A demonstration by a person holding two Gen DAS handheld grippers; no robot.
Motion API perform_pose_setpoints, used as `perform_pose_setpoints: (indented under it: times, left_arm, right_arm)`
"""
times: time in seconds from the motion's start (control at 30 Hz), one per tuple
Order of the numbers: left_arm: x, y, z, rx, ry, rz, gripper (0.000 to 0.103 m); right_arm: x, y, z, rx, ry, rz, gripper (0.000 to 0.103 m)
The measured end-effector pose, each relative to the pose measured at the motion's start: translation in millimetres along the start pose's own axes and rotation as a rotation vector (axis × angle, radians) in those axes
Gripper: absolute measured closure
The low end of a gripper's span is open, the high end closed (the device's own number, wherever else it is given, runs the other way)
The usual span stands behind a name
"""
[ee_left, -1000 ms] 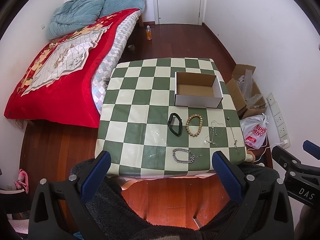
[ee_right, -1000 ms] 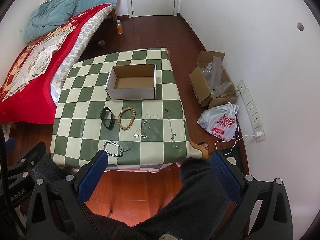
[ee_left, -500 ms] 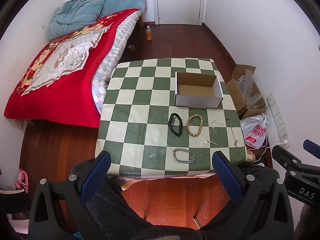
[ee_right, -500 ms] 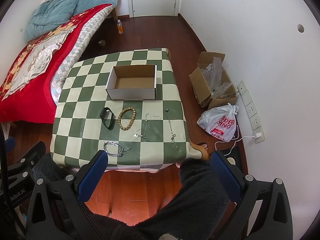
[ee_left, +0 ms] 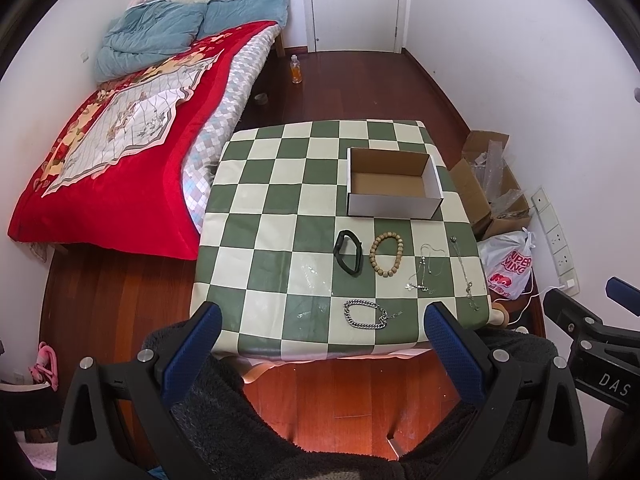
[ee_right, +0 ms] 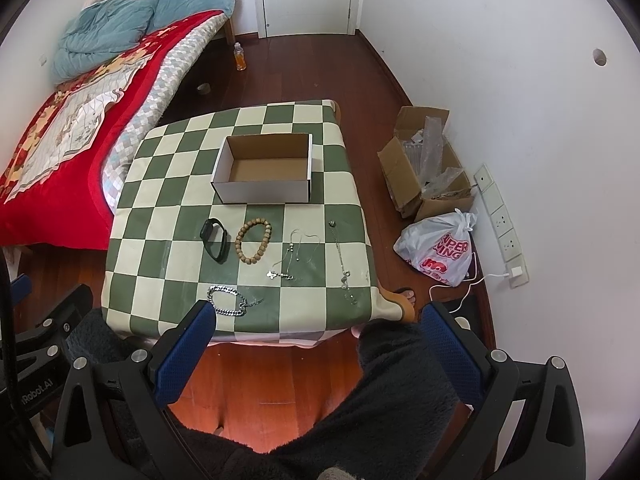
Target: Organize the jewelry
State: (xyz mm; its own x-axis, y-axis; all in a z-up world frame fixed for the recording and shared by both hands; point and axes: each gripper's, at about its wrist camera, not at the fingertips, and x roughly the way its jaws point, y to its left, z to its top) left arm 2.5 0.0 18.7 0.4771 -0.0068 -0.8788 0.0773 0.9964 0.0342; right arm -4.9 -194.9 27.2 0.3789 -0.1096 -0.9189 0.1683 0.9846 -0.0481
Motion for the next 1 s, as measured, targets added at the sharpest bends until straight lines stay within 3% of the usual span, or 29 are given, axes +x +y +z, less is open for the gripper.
perform_pose_setpoints:
  times: [0.9, 1.0]
  left_arm:
    - [-2.6, -1.7, 1.3, 0.001, -0.005, 0.001, 0.000]
    - [-0.8, -2.8, 4.0, 0.004, -0.023, 0.029, 0.000]
  right_arm:
    - [-4.9, 4.0, -1.6, -0.010, -0.014, -0.001, 0.000]
    - [-4.6, 2.1, -0.6, 0.000, -0.022, -0.003, 0.000]
